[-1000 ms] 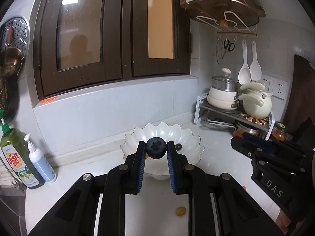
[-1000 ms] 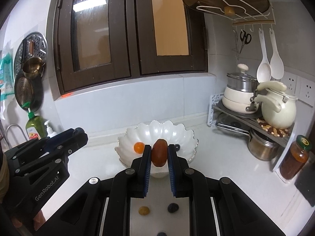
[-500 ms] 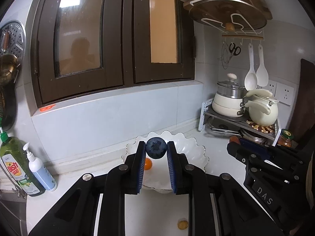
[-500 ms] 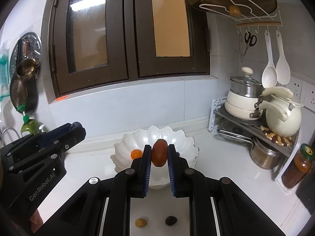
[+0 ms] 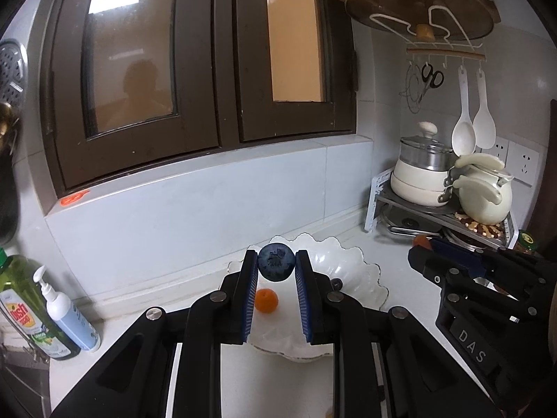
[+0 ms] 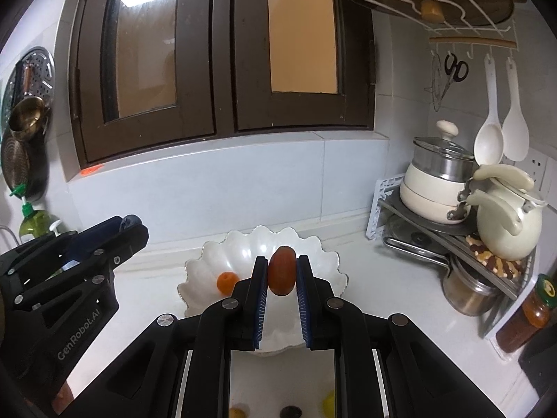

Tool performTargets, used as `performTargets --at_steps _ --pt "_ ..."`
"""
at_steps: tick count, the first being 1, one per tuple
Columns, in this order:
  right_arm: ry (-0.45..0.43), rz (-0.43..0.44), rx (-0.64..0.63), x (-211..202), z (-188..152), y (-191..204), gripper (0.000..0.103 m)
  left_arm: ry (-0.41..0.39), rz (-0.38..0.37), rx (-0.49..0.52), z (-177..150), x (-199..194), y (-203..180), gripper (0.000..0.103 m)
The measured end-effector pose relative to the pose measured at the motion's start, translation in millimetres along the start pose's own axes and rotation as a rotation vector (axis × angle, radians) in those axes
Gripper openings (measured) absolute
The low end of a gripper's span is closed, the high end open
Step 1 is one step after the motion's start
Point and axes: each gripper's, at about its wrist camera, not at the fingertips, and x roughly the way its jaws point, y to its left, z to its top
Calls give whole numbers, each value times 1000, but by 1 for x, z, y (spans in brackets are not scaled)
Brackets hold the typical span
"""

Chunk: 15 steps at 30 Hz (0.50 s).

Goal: Organize fruits
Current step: 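Lift and carry the blueberry and red-brown fruit with both tools toward the white bowl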

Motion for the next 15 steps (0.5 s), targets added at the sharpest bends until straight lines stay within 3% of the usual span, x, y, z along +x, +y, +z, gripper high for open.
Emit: performTargets --at_steps 15 --pt "110 17 -30 53 18 -9 18 142 -25 -2 8 63 6 23"
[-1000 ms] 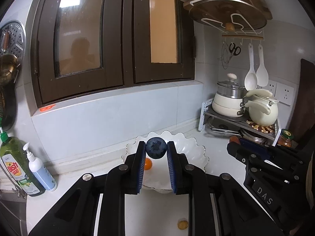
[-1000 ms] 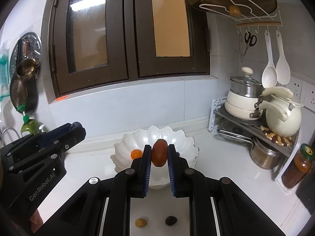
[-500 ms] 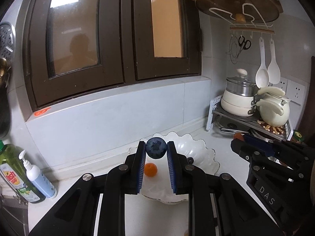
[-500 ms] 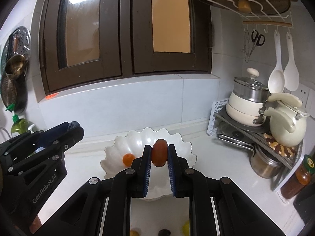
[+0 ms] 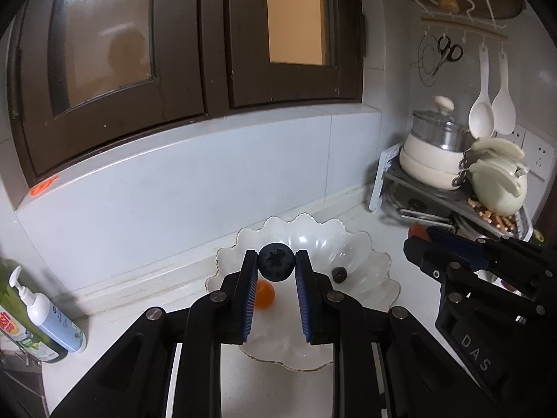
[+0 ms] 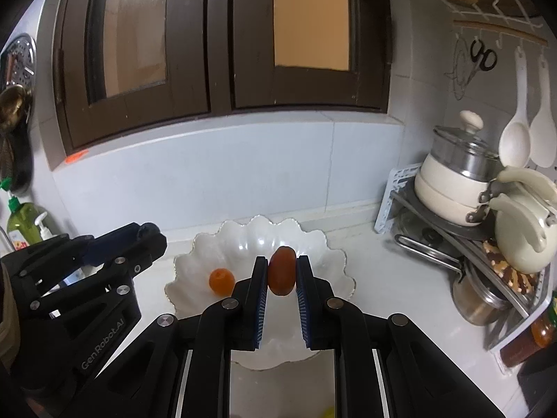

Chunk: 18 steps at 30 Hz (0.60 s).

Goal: Organize fruits
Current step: 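Lift and carry the blueberry and red-brown fruit with both tools toward the white bowl, then lower both tools over the bowl and open them to drop the fruits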

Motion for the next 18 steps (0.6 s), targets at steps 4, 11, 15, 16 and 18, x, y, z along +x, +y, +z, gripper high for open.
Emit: performTargets --at_steps 4,11,15,16,18 --pt "55 4 -2 21 4 -1 18 36 4 24 5 18 1 23" --pt "139 6 25 52 6 -10 18 131 -11 33 8 50 2 22" --pt "200 19 34 72 5 -14 18 181 -17 30 8 64 2 23" --pt "218 21 45 77 5 -16 18 200 -23 19 7 69 3 23" --pt "253 41 56 87 3 -17 18 223 -29 10 6 77 3 22"
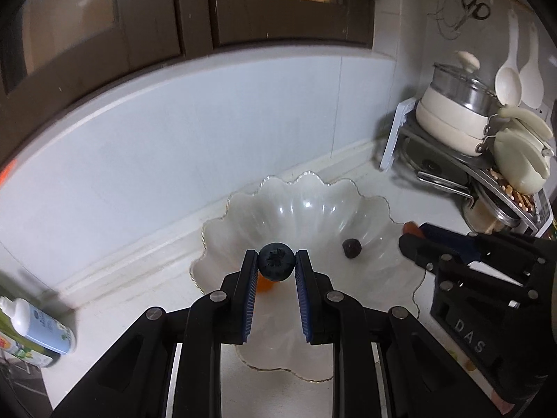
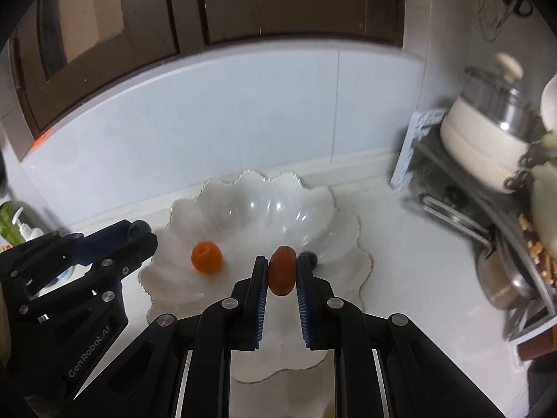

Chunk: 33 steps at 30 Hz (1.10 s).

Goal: Organize fruits
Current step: 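Lower both tools over the bowl and open them to drop the fruits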

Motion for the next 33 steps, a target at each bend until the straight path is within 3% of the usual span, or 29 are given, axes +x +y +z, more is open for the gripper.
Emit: performTargets --at_steps 8,15,22,26,33 --pt "101 -2 28 33 1 -7 18 68 34 25 0 28 -5 23" --pt "198 30 40 60 -1 -9 18 148 11 7 -5 55 -2 23" --pt "268 0 33 81 -6 -10 18 220 8 18 -11 78 -3 23" --pt "283 -33 10 90 -9 -9 18 252 6 22 -16 90 -2 23" --pt "324 -14 1 101 -13 -10 18 318 -22 26 -22 107 -4 23"
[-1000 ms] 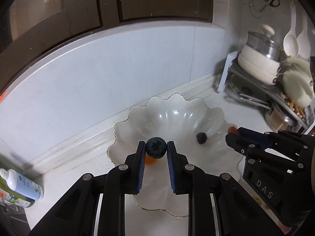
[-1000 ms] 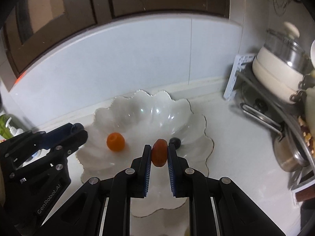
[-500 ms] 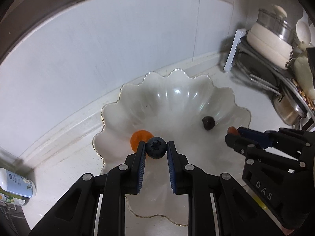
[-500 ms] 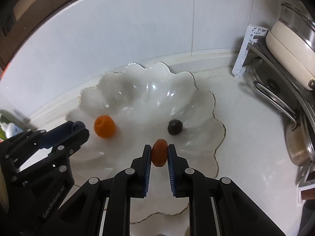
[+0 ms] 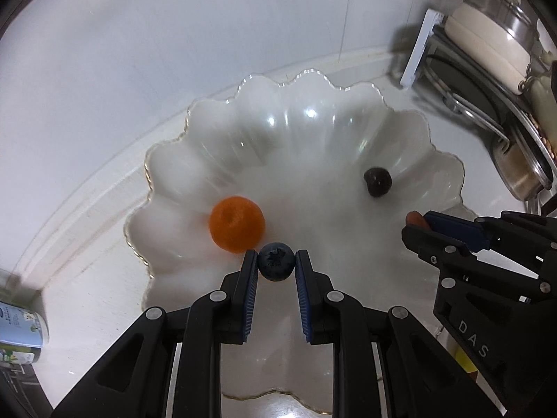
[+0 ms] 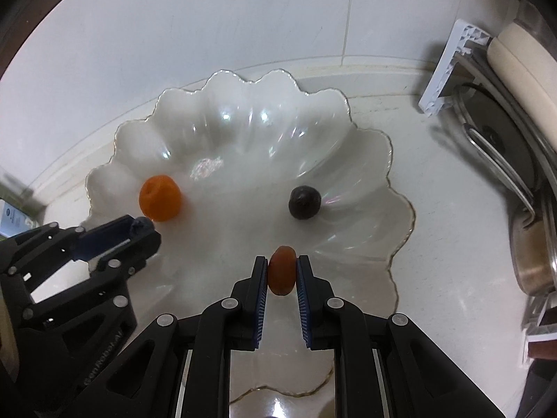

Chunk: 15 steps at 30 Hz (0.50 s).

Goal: Organize fruits
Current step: 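Lower both tools over the bowl and open them to drop the fruits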

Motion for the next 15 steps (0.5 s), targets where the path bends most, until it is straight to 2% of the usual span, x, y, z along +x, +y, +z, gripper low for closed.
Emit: performTargets --at_steps 15 --pt "35 -6 -1 17 1 -1 18 60 5 15 1 22 -1 23"
